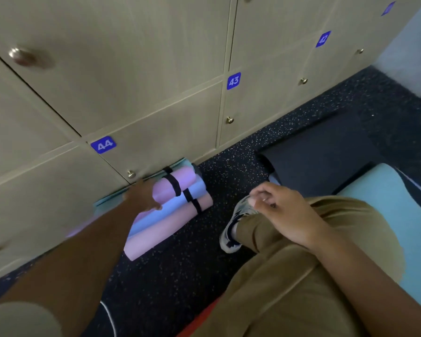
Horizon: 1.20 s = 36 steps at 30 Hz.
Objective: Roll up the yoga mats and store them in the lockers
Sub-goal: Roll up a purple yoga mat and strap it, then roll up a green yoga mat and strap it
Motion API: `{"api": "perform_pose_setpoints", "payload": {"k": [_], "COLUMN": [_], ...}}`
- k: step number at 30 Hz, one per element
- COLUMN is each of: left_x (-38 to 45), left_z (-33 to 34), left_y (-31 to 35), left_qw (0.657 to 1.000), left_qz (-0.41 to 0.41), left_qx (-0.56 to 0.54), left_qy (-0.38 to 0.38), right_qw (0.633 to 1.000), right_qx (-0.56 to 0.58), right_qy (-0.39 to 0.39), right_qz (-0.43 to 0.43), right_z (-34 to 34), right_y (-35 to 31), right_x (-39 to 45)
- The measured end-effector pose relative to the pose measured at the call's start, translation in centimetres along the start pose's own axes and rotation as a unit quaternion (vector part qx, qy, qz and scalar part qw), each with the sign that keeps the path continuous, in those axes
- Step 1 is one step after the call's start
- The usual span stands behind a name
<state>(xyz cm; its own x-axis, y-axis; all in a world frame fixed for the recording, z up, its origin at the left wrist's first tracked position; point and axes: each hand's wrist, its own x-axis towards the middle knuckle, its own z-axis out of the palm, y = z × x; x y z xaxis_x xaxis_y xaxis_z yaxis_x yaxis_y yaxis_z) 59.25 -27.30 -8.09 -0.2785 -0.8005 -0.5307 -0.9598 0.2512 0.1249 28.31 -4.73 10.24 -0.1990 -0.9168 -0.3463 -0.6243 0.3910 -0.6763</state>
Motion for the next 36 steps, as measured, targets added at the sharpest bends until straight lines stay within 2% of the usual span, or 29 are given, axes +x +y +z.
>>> {"api": "perform_pose_setpoints", "payload": {"k": [4,11,18,31,36], "left_x": [2.3,3.5,3.4,1.4,-0.2], "left_z": [1.2,3.8,3.9,2.8,1.0], "left_y": [-0.1,0.7,-0.3,-0.2,2.4], "left_qw": [0.998,0.994,0.991,0.993,0.992], "left_qz": [-0.033,-0.060,-0.032,-0.018,0.065], "left_qx": [0.053,0.091,0.049,0.043,0.003], "left_qy": [0.006,0.020,0.120,0.106,0.109], "right_qw": [0.999,0.998,0.998,0.996,0.993], "right_qx": [-0.033,-0.051,-0.057,-0.090,-0.099], "right_qy": [-0.034,-0.039,-0.041,-0.018,0.049], "right_qz": [0.008,0.018,0.009,-0.017,-0.038], "right_z": [-0.1,-0.2,0.0,0.4,-0.4], "right_y": [0.3,0.2,-0.3,-0.1,-0.1], "right_x": [1.2,3.1,3.4,2.1,1.7]}}
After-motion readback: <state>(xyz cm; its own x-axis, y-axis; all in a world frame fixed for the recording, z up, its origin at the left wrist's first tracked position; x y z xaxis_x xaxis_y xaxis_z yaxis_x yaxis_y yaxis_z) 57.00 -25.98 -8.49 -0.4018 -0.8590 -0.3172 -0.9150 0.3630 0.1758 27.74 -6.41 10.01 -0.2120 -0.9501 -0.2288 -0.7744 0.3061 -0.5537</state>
